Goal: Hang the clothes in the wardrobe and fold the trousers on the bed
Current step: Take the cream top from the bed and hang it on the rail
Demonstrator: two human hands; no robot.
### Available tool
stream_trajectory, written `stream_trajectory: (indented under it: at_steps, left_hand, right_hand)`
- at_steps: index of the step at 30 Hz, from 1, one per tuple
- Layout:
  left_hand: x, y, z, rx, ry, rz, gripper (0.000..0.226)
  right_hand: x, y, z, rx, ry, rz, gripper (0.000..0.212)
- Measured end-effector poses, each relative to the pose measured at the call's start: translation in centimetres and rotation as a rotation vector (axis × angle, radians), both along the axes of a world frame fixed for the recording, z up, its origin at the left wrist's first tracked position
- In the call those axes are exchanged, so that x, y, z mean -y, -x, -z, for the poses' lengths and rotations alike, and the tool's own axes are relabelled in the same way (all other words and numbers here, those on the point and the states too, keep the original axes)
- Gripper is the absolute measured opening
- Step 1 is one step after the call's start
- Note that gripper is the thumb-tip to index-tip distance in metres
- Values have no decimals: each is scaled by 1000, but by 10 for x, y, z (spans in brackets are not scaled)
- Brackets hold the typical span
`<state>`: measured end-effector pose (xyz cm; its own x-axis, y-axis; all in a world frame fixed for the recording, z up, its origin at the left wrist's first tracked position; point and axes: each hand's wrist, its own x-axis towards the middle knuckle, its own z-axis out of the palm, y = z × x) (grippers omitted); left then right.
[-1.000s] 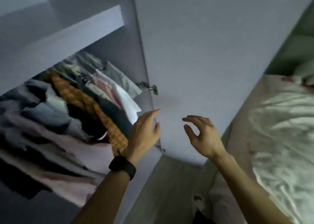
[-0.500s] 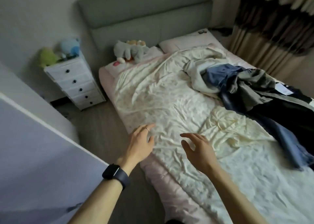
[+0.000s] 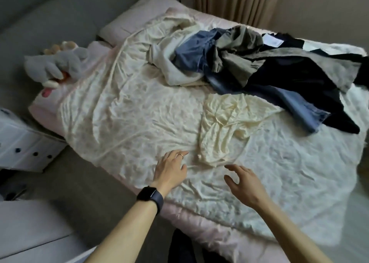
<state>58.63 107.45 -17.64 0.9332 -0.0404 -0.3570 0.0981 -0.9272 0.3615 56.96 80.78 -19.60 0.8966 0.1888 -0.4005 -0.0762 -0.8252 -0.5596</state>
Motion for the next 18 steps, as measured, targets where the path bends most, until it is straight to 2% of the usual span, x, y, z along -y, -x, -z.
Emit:
stream_trajectory:
  at_steps: [7, 12, 14, 16, 18]
  left_hand:
    - [-23, -62, 103, -265, -282, 234, 58]
    - [-54, -118, 172, -299, -415, 284, 65]
    - [-65, -123, 203, -337, -456, 316, 70]
    - [-69, -119, 221, -341, -460, 332, 72]
    - [-67, -114, 227, -355, -414, 327, 69]
  right_hand:
    - [-28, -45, 94, -235, 199, -22, 67]
    - [-64, -94, 164, -105, 388, -67, 80]
    - [-73, -108, 196, -91, 478, -88, 70]
    - [-74, -113, 217, -49, 519, -84, 34]
    - [-71, -113, 225, -45, 437, 13, 17]
